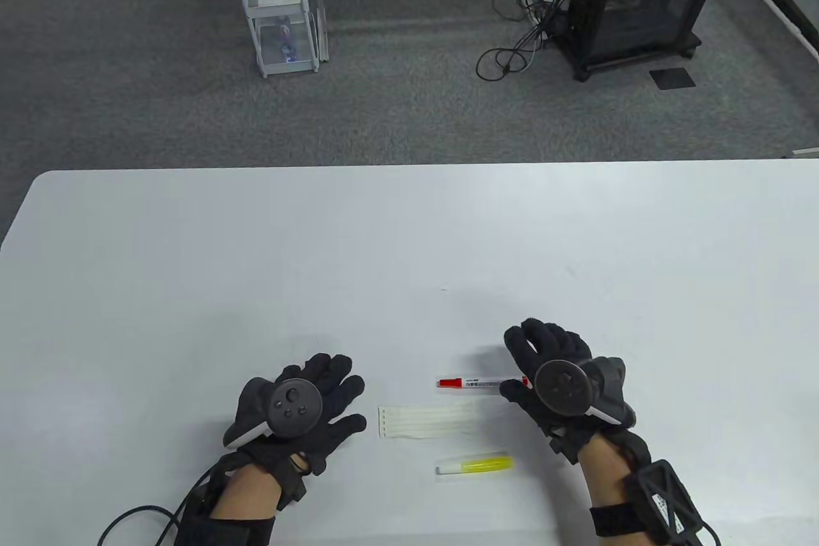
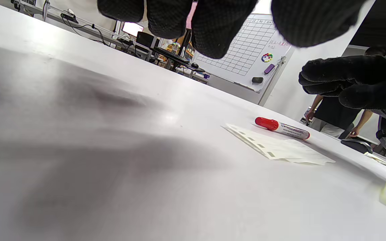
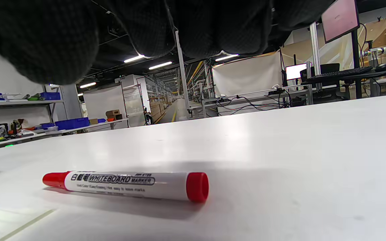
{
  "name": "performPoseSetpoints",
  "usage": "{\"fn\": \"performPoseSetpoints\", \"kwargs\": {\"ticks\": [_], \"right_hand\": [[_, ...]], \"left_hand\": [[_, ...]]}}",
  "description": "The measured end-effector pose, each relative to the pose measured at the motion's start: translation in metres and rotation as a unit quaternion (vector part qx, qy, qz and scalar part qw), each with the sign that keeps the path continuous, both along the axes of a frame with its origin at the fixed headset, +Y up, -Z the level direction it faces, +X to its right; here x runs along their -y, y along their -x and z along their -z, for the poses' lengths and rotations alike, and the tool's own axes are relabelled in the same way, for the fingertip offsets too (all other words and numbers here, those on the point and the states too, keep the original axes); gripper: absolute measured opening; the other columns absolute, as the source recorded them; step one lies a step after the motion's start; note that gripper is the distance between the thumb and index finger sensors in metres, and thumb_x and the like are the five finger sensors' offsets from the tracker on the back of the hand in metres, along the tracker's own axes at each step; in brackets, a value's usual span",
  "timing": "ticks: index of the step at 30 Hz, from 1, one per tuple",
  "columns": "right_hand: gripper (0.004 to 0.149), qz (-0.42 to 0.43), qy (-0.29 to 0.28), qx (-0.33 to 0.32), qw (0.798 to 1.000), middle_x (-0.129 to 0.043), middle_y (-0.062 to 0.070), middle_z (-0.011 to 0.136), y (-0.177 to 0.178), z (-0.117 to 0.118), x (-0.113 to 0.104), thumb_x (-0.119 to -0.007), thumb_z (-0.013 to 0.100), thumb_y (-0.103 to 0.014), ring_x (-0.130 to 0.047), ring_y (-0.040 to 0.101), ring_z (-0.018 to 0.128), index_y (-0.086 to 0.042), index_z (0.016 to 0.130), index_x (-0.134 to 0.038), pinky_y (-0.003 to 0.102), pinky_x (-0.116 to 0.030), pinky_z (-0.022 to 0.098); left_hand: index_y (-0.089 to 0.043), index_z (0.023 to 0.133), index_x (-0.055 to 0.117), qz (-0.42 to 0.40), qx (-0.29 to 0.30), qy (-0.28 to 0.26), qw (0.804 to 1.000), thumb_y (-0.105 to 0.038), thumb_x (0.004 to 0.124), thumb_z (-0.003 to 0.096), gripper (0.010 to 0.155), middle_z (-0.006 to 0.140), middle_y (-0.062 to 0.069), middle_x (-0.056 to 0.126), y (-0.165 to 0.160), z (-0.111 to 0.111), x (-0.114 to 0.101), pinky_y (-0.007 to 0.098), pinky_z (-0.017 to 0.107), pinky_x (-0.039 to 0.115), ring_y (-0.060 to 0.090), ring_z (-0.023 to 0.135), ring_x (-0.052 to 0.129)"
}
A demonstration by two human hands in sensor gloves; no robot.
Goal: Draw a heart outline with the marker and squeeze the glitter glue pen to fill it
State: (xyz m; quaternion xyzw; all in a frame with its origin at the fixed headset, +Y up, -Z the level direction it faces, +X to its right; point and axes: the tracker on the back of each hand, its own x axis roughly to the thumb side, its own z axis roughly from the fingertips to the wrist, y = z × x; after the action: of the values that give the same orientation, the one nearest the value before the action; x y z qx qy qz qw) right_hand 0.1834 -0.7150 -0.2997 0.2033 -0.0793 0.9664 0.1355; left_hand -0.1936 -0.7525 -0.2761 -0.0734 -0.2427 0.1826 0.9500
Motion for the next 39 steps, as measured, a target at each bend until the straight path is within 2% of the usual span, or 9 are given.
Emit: {"fn": "performPoseSetpoints", "kwargs": {"ticks": [23, 32, 39], "right_hand": [[0.081, -0.032, 0.016, -0.010, 0.999, -0.059, 0.028, 0.107, 0.013, 0.005, 0.010, -0.088, 0.037, -0.049, -0.064, 0.053, 0.091, -0.009, 0.103, -0.061, 0.070, -0.052, 0.064], [0.082, -0.083, 0.056, -0.019, 0.995, -0.059, 0.027, 0.107, 0.026, 0.010, 0.020, -0.089, 0.037, -0.048, -0.063, 0.054, 0.092, -0.010, 0.104, -0.061, 0.070, -0.051, 0.064], [0.073, -0.126, 0.095, -0.007, 0.987, -0.062, 0.026, 0.106, 0.032, 0.020, 0.037, -0.088, 0.039, -0.044, -0.065, 0.053, 0.091, -0.012, 0.101, -0.067, 0.069, -0.052, 0.064]], "left_hand": [[-0.026, 0.103, 0.065, 0.023, 0.015, -0.004, 1.000, -0.065, 0.066, 0.0474, 0.068, 0.120, 0.010, 0.052, -0.012, -0.001, 0.004, 0.070, 0.073, 0.033, 0.043, 0.111, 0.043], [-0.026, 0.103, 0.064, 0.022, 0.020, -0.003, 1.000, -0.065, 0.066, 0.0473, 0.068, 0.120, 0.010, 0.051, -0.015, -0.001, 0.004, 0.070, 0.073, 0.033, 0.043, 0.111, 0.043], [-0.026, 0.103, 0.064, 0.017, 0.023, -0.003, 1.000, -0.065, 0.066, 0.0472, 0.068, 0.120, 0.011, 0.052, -0.015, -0.002, 0.004, 0.070, 0.073, 0.033, 0.043, 0.110, 0.044]]}}
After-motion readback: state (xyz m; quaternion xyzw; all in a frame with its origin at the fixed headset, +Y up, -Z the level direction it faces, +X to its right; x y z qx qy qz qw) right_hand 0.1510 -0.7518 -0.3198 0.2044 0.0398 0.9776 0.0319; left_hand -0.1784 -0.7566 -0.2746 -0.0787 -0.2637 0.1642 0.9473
